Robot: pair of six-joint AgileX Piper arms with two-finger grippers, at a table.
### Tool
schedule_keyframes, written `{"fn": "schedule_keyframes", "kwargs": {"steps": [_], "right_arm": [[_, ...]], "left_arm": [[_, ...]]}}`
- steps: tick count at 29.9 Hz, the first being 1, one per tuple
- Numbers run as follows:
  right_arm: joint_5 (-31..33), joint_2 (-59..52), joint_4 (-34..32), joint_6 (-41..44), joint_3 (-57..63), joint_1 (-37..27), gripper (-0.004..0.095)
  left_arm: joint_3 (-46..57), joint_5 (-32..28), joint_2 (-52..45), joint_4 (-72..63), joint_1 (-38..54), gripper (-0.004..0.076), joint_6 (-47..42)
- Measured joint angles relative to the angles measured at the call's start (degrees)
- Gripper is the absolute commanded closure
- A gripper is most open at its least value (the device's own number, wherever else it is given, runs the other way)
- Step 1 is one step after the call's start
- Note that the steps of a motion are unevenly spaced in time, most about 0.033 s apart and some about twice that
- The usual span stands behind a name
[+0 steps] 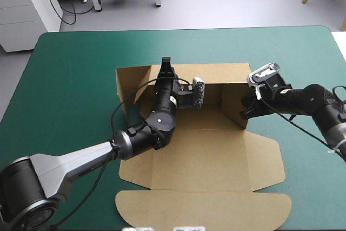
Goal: Fold the box
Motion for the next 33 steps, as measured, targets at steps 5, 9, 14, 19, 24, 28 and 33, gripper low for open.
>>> {"fn": "schedule_keyframes", "kwargs": {"steps": [5,9,14,19,24,28,33], "right_arm": [[-1.5,0.1,1.7,1.9,0.1,0.0,0.0915],[-2.4,0.2,2.7,2.2,0.2,0.0,0.0915],[-2.6,0.2,2.7,3.6,0.2,0.0,0.0907],[-2.6,0.2,2.0,6.0,0.2,0.0,0.0907],[-1.8,0.2,-0.4,9.7,0.2,0.0,0.0908],[-1.6,0.2,-2.2,12.1,0.0,0.3,0.0908],[-1.1,0.2,-3.6,14.8,-0.3,0.3,0.0907]], "left_arm": [[0.0,0.9,0.0,-0.3,0.2,0.0734,0.0],[0.0,1.1,0.0,-0.4,0.2,0.0734,-0.4],[0.0,1.2,0.0,-0.4,0.2,0.0734,-0.5],[0.0,0.8,0.0,-0.4,0.2,0.0734,-0.7],[0.0,0.2,0.0,-0.2,0.2,0.0646,-1.1],[0.0,-1.1,0.0,0.3,0.2,0.0417,-1.4],[0.0,-3.1,0.0,1.1,0.1,0.0223,-3.0]]}}
